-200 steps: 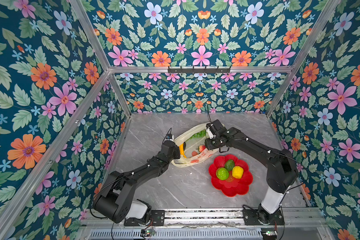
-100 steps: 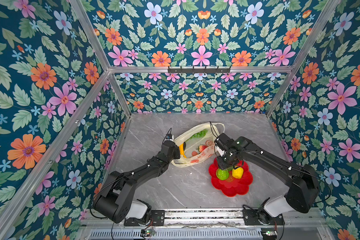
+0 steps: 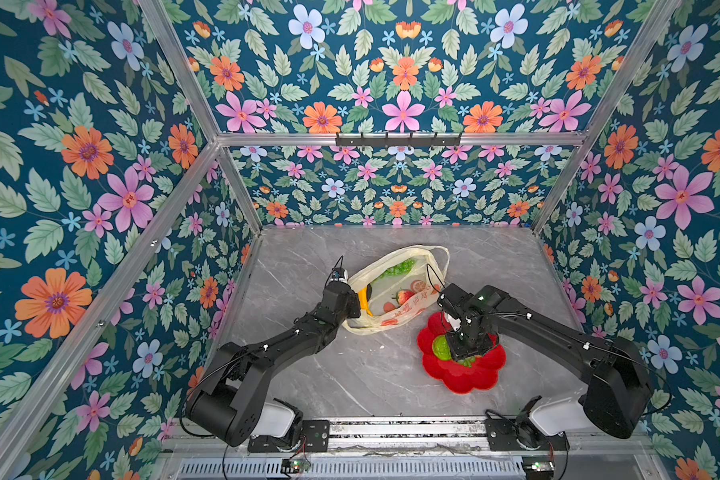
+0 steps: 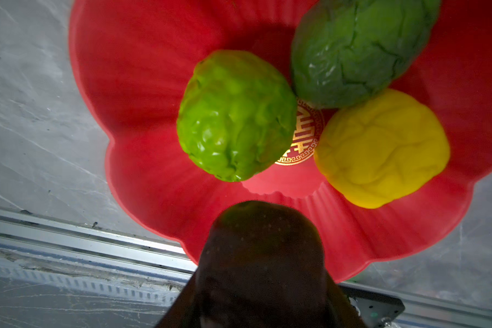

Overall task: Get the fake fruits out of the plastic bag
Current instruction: 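Lower the plum onto the red plate beside the fruits and open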

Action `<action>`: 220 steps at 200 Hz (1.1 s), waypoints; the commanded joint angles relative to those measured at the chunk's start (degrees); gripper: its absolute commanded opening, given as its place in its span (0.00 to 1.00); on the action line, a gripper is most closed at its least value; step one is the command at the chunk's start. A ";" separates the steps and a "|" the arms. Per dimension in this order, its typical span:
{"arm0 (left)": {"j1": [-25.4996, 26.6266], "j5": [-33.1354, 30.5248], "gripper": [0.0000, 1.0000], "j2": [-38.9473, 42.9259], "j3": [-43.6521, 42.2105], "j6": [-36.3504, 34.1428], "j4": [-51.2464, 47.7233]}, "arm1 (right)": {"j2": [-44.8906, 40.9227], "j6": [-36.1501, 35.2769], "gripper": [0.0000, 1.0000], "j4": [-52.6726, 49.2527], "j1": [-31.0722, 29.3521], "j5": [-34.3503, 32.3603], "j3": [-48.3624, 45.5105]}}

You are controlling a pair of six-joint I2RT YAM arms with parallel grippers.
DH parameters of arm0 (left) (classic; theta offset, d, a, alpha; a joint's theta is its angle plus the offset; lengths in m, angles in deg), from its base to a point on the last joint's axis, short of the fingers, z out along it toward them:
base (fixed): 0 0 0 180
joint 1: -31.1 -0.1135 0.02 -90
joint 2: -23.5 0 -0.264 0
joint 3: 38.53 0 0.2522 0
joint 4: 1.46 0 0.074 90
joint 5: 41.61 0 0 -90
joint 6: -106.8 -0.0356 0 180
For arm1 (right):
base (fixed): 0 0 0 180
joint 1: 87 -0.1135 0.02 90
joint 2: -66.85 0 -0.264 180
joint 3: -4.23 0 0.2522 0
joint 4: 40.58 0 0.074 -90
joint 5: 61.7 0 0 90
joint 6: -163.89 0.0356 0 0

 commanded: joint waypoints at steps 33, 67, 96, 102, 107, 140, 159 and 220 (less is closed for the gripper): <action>0.01 -0.34 0.10 -0.02 0.40 -0.72 0.04 | 3.41 1.94 0.48 1.31 -0.11 -0.62 -2.45; 0.01 -0.66 0.10 0.15 0.36 -0.82 -0.05 | 6.24 2.12 0.50 1.90 -0.07 -0.61 -3.00; -0.03 -0.57 0.10 0.11 0.38 -0.90 -0.05 | 7.41 1.98 0.57 1.40 -0.10 -1.36 -3.22; 0.01 -0.59 0.10 0.15 0.34 -0.88 -0.05 | 7.45 1.98 0.59 1.28 -0.11 -1.79 -3.13; 0.01 -0.59 0.10 0.06 0.35 -0.82 -0.05 | 7.37 1.98 0.60 1.20 -0.06 -2.02 -3.07; -0.03 -0.66 0.10 0.00 0.39 -0.86 -0.04 | 7.29 1.89 0.67 1.56 -0.10 -2.45 -2.87; 0.01 -0.67 0.10 0.04 0.35 -0.93 -0.05 | 7.18 1.87 0.66 1.47 -0.08 -2.70 -2.66; -0.01 -0.10 0.10 -0.14 0.44 -0.88 0.04 | 3.72 1.89 0.63 -0.82 -0.07 -3.87 -0.11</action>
